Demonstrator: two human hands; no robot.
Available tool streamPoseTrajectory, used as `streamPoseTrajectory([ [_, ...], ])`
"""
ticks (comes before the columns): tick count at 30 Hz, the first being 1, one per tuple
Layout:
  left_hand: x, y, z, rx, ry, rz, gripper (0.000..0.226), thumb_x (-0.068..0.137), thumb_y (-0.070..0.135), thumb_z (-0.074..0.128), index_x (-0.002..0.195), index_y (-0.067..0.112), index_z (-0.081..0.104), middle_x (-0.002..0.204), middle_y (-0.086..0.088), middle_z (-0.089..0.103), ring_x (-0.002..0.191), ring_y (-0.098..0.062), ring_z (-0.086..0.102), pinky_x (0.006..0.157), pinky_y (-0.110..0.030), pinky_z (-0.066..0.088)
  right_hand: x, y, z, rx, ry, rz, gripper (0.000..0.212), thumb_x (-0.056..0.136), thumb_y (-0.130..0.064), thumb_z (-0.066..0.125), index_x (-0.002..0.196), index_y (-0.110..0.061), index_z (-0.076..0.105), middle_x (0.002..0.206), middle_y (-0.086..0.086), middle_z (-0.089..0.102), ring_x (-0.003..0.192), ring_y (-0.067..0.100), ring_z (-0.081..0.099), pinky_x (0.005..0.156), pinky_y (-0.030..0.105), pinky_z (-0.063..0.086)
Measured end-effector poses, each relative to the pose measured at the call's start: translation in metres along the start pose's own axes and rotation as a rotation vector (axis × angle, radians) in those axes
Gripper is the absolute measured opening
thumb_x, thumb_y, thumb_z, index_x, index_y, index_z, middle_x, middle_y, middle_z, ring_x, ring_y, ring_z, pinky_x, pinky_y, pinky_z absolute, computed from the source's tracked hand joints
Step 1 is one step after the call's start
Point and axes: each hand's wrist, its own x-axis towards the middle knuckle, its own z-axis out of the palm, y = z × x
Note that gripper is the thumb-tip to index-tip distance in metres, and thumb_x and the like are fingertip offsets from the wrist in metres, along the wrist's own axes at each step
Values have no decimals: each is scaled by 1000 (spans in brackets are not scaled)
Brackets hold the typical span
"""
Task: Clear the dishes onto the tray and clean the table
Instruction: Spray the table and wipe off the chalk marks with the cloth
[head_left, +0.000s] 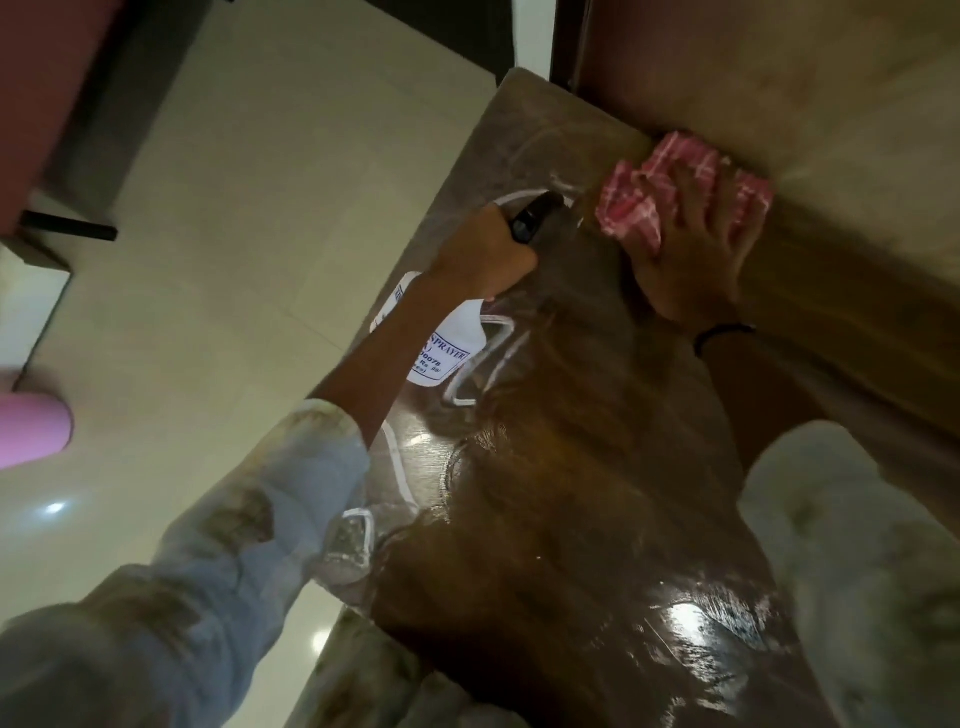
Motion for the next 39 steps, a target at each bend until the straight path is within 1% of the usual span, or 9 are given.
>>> streamPoseTrajectory([
  [4,13,-5,-10,11,-12,-8,15,78,8,57,93,8,62,59,-4,52,51,-18,52,43,-20,37,18,-47,8,-21,-51,-100,61,94,-57,37,148,-32,27,159,6,19,145,42,7,108,68,-4],
  [8,28,-1,-19,9,-60,32,13,81,13,58,74,3,61,55,-4,51,46,-16,48,34,-14,36,-14,-30,15,-91,-26,-352,55,94,-59,35,145,-41,28,156,-1,29,145,37,16,111,66,8],
  [12,43,5,-26,58,-52,72,11,84,14,57,85,3,58,60,-3,49,52,-13,49,41,-14,38,-20,-8,8,-85,-5,-222,56,94,-65,22,144,-40,29,154,0,32,145,36,18,112,63,10],
  [16,55,5,-33,47,-2,87,10,85,10,54,75,10,52,63,0,46,58,-14,48,49,-16,34,-4,-19,6,-57,4,-136,57,93,-62,29,145,-39,27,156,2,29,145,38,15,111,64,7],
  [20,60,3,-43,45,27,71,27,86,12,55,107,-3,54,82,-7,53,69,-18,52,50,-16,32,7,-22,5,-62,-8,-121,59,92,-62,29,146,-38,29,156,3,29,144,39,15,111,65,7],
  [26,72,-8,-56,40,45,2,20,81,16,56,92,0,50,68,-1,45,72,-23,53,46,-20,32,28,-41,2,-78,-45,-174,62,91,-63,28,145,-33,34,156,4,29,143,42,16,110,68,8],
  [30,68,-20,-64,-16,10,-28,33,76,11,57,99,-11,58,72,-11,57,62,-24,56,49,-25,45,63,-74,2,-77,-84,-254,68,89,-68,20,148,-35,28,158,5,23,145,41,12,111,68,3],
  [36,52,-41,-74,-37,13,-46,18,75,7,58,89,-5,62,64,-7,55,47,-17,52,35,-17,41,89,-127,15,-76,-66,-71,66,92,-63,25,150,-34,20,161,4,12,146,38,3,110,64,-7],
  [39,38,-47,-74,-68,5,-25,22,77,10,60,89,-8,63,67,-14,59,45,-19,52,38,-20,43,71,-138,16,-45,-80,-248,61,93,-59,28,146,-30,35,158,4,21,146,38,8,110,65,-2],
])
